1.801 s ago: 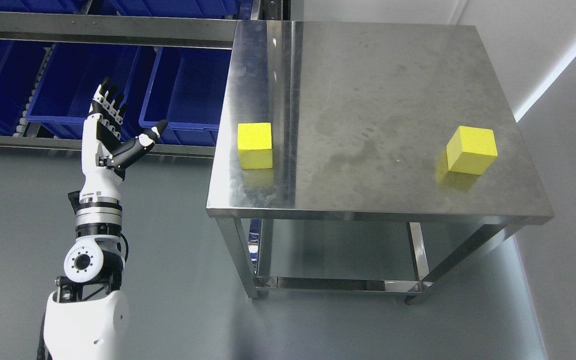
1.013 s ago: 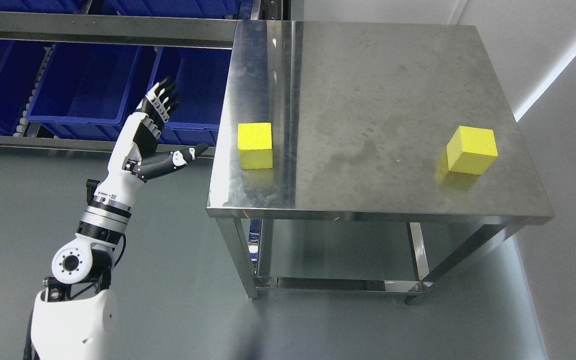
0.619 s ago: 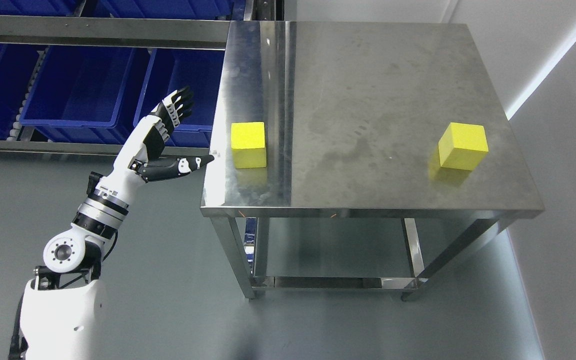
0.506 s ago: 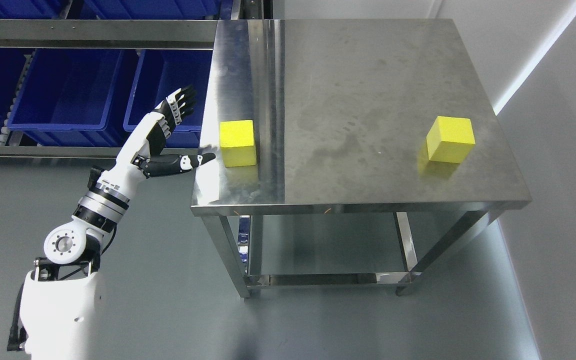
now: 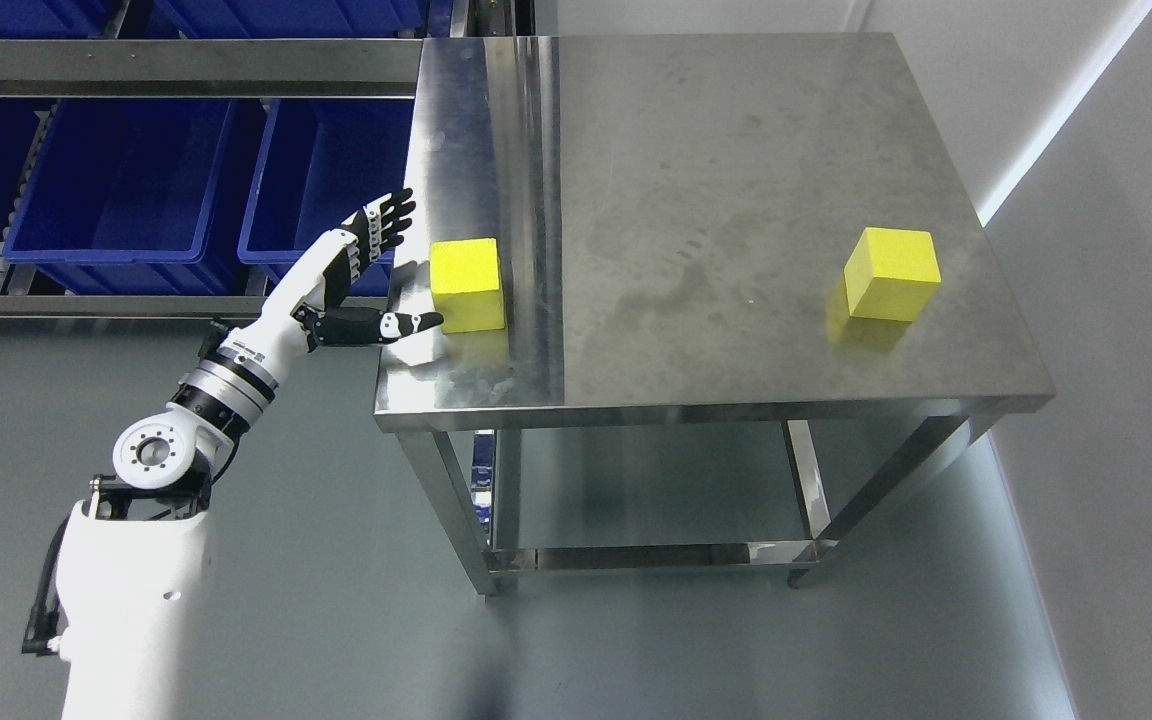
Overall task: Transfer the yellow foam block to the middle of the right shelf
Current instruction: 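Close the left hand around the nearer yellow foam cube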
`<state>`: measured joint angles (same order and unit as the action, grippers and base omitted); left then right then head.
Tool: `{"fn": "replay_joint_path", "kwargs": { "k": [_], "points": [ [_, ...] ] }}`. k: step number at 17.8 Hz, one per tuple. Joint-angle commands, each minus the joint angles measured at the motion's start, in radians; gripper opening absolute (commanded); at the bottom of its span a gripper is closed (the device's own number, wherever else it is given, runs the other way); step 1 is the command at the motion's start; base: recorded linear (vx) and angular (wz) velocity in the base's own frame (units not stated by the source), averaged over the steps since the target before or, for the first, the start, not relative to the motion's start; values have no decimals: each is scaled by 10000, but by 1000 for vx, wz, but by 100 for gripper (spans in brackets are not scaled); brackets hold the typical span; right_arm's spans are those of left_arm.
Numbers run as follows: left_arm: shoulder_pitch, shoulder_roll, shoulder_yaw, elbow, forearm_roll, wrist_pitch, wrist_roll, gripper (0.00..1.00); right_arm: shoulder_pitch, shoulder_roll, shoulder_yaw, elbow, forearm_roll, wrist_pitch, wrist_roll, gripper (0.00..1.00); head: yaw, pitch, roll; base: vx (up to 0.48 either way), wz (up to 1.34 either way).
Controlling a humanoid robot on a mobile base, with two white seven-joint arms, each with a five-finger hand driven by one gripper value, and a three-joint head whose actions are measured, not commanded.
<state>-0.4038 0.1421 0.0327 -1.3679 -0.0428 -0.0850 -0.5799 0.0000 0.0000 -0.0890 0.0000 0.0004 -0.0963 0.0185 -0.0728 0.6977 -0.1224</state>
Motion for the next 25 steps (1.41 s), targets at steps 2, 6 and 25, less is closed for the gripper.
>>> {"fn": "replay_joint_path", "kwargs": {
  "k": [2,6,25],
  "points": [
    [-180,-24,-757,1223,-293,6,-582,99,-15,-175,0,-174,-4,-3,-1,100,0,0,0,0,0],
    [-516,-209,-940,1253,-308,6,-597,99,-30,-175,0,-174,-4,-3,-1,100,0,0,0,0,0],
    [-1147,-959,-146,1744,150,-116,-613,56,-30,-175,0,-174,-4,-3,-1,100,0,0,0,0,11]
  ]
}}
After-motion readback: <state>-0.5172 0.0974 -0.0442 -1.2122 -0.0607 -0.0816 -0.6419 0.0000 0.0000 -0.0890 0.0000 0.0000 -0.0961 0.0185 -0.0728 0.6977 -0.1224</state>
